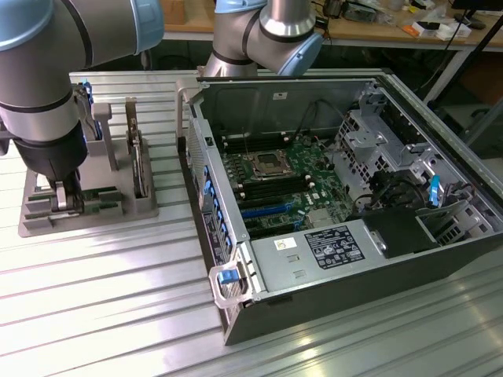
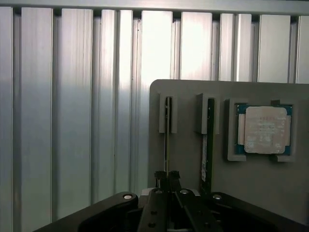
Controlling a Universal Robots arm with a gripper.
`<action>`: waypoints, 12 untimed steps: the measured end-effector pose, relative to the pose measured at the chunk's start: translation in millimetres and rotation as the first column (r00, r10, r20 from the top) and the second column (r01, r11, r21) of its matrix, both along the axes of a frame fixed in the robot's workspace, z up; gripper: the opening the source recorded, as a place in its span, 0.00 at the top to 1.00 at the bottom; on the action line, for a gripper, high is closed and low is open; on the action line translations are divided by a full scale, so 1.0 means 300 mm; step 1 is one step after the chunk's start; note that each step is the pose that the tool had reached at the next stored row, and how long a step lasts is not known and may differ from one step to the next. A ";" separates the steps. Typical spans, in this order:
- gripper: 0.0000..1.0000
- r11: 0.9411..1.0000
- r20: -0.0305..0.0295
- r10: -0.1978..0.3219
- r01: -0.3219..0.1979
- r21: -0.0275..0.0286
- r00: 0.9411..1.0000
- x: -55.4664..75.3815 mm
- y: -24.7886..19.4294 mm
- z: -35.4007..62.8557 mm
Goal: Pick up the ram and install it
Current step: 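Pick up the ram and move it above insertion slot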
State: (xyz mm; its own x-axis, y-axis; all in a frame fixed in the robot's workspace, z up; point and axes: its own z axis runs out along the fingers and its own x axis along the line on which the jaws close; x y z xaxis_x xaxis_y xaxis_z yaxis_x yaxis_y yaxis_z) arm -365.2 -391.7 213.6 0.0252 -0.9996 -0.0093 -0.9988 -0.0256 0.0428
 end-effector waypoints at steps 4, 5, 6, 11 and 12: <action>0.88 1.000 0.000 0.000 0.000 0.000 1.000 0.000 0.000 0.024; 0.88 1.000 0.000 0.000 0.000 0.000 1.000 0.000 0.000 0.034; 0.88 1.000 0.000 0.000 0.000 0.000 1.000 0.000 0.000 0.041; 0.88 1.000 0.000 0.000 0.000 0.000 1.000 0.000 0.000 0.068; 0.88 1.000 0.000 0.000 0.000 0.000 1.000 0.000 0.000 0.074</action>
